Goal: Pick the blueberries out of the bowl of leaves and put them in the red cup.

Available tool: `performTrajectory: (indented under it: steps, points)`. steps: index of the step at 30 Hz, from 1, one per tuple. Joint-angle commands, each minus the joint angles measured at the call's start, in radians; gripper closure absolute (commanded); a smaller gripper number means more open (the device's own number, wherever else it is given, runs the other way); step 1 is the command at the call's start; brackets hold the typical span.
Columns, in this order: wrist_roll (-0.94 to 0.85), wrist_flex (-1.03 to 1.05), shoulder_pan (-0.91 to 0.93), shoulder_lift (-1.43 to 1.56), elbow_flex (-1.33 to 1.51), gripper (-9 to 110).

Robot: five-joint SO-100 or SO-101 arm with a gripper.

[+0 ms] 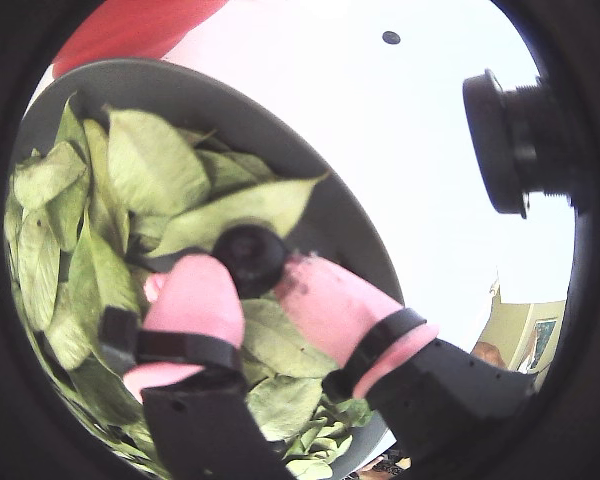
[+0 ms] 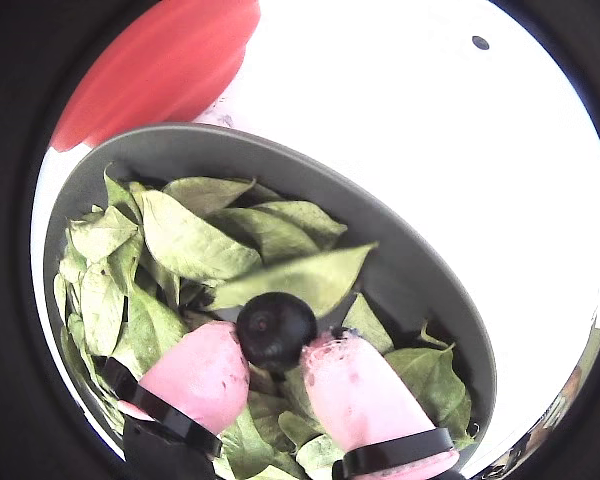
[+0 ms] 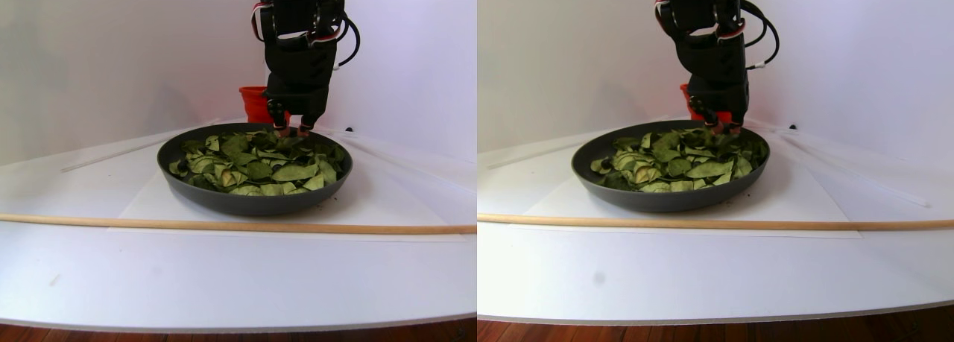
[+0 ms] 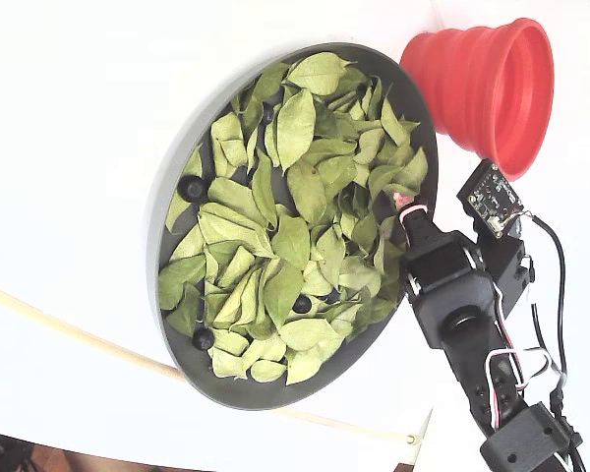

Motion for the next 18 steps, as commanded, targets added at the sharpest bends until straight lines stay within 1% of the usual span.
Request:
performTrajectory:
  steps: [1,18]
  points:
    - [-0.014,0.005,0.032,0.149,0.003,92]
    - [-0.049,0.069,0.018,0.288,0.087,92]
